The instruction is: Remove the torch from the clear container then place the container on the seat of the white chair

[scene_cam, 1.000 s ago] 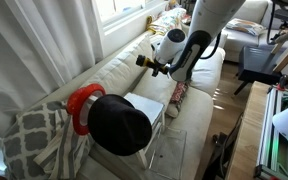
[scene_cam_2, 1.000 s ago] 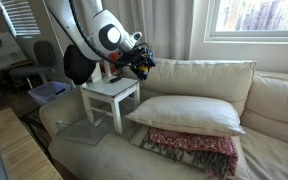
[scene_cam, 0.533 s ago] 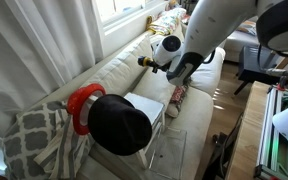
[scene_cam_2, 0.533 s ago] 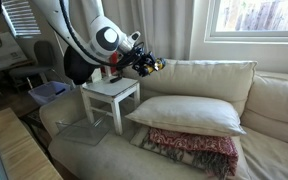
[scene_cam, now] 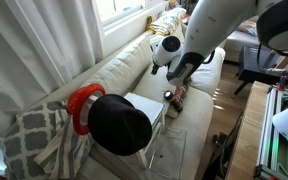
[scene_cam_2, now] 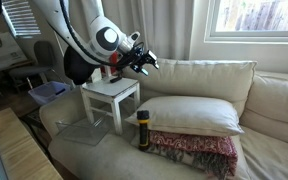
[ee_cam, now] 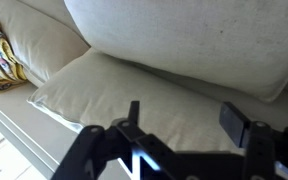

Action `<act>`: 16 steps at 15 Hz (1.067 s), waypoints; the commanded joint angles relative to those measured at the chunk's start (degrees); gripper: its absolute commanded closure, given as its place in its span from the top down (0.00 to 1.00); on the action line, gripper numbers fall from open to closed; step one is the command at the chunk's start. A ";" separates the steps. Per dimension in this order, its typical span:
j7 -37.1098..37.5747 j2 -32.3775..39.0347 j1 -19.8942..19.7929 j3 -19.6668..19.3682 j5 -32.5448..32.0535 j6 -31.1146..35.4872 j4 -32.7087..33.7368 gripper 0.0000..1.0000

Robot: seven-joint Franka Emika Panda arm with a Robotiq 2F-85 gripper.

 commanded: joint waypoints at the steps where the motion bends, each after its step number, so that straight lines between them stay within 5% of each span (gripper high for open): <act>1: -6.11 -8.84 -6.61 7.53 -7.47 -0.34 -2.72 1.00; 6: -11.86 -18.21 -18.18 19.87 -15.85 -4.44 -6.61 1.00; 13: -15.13 -21.74 -35.35 39.55 -20.30 -20.17 -10.02 1.00; 15: -15.03 -21.29 -37.01 41.51 -20.58 -27.42 -9.81 1.00; 16: -12.29 -20.19 -35.53 40.16 -21.65 -23.10 -8.47 1.00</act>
